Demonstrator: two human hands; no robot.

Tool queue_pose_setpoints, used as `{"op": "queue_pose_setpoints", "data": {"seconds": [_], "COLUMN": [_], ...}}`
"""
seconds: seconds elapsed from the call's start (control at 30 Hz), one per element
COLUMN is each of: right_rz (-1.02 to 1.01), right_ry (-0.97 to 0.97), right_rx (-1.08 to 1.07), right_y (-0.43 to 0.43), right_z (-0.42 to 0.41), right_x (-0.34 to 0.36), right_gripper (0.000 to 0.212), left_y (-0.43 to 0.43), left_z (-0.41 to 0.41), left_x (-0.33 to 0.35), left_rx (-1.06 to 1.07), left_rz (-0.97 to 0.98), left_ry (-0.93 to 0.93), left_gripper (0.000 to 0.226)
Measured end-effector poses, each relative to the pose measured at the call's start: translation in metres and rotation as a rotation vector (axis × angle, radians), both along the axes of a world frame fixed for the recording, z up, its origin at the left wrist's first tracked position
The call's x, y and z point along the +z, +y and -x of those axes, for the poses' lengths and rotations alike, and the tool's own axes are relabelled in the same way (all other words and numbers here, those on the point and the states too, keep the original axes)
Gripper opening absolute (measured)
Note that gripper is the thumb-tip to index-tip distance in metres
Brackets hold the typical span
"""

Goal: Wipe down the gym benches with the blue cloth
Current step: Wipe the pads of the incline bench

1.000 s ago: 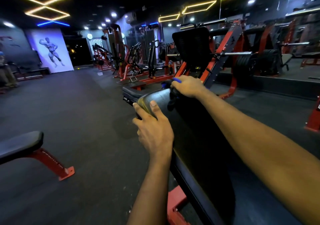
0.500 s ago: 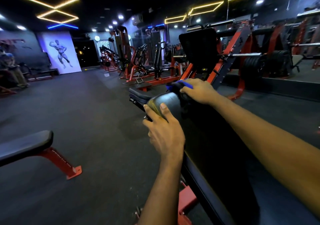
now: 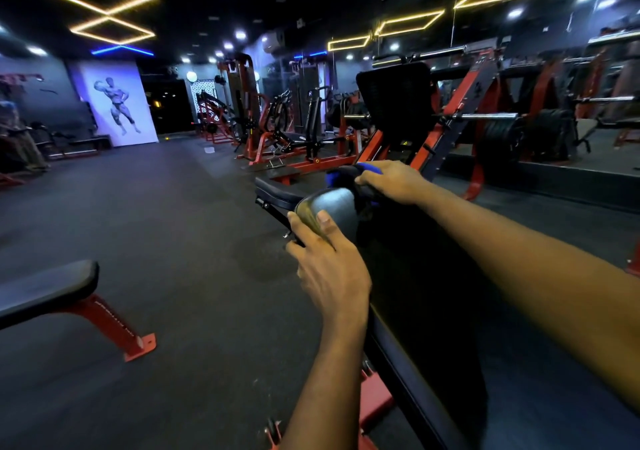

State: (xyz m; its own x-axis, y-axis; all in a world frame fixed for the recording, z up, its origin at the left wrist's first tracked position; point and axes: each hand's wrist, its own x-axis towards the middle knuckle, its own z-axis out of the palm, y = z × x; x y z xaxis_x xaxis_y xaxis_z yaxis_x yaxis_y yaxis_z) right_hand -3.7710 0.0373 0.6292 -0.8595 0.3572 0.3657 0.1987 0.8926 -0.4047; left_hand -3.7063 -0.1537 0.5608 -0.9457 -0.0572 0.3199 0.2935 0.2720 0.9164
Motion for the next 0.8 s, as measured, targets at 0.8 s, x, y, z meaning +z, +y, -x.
{"op": "queue_pose_setpoints", "data": {"seconds": [0.8], "right_rz": [-0.336], "right_ry": [-0.016], "right_rx": [-0.048], "right_y": [-0.140], "right_z": [-0.006], "right_x": [-0.006], "right_gripper": [0.052], "left_y": [-0.101], "left_z": [0.017], "left_x": [-0.016], "left_rx": [0.128], "left_rz": [-0.161], "left_ry": [0.274], "left_gripper": [0.046]}}
